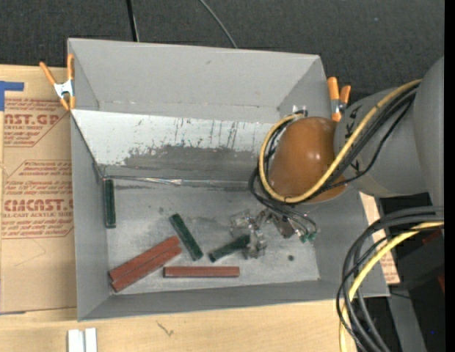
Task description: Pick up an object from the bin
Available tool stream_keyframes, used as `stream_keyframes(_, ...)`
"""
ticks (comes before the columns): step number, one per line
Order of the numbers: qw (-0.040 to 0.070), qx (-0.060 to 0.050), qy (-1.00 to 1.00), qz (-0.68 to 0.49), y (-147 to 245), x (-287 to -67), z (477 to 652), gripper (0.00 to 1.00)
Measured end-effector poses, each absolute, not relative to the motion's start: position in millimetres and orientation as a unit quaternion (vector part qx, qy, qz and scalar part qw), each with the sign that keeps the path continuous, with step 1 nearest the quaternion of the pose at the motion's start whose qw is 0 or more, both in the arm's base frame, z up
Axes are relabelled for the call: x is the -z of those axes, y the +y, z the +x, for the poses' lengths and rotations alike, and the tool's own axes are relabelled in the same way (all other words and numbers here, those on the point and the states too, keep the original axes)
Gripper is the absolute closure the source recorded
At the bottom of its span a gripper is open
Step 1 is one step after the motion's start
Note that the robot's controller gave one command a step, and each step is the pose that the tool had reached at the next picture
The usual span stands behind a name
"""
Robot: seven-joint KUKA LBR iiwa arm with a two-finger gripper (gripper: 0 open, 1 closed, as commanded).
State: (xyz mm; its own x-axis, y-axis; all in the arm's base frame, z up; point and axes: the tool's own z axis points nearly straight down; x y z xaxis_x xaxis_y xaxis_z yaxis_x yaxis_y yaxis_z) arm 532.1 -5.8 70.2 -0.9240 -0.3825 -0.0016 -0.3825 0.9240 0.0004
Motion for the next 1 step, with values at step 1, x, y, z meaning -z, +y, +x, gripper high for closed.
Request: stream_keyframes(1, 0.001, 0.0, 0.981, -0.195, -5.8, -70.2, 532.1, 1.0)
